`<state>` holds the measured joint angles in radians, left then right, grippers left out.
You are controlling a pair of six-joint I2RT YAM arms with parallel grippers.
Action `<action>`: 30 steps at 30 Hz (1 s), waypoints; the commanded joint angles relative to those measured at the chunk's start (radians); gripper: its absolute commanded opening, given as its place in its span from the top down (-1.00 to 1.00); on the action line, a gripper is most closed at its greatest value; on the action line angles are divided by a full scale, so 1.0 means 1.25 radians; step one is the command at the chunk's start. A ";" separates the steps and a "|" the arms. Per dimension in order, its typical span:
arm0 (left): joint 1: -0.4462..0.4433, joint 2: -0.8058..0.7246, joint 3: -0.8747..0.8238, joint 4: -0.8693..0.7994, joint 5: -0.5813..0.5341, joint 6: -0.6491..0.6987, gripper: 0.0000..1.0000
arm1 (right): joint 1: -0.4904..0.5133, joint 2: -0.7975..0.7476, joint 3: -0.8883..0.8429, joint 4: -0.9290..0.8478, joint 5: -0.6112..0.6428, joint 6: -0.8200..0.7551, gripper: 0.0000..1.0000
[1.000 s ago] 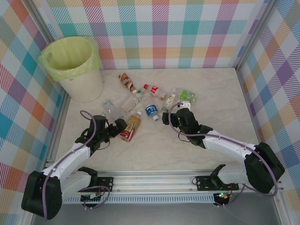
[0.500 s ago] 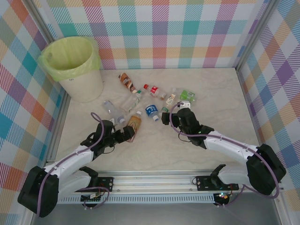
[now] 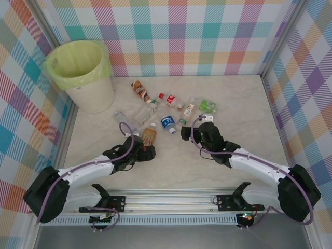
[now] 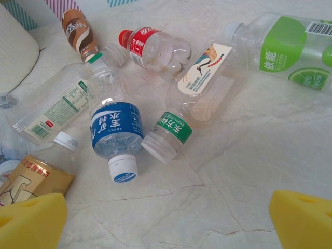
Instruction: Put the plastic bottles in the bin
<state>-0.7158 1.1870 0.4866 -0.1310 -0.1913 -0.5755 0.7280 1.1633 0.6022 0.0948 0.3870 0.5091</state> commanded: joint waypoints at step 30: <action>-0.019 0.035 0.136 -0.034 -0.095 0.143 -0.09 | 0.003 0.023 0.017 0.071 0.043 -0.037 -0.99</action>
<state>-0.7265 1.2797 0.5900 -0.1341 -0.3317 -0.4126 0.7280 1.1786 0.5980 0.1417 0.4046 0.4816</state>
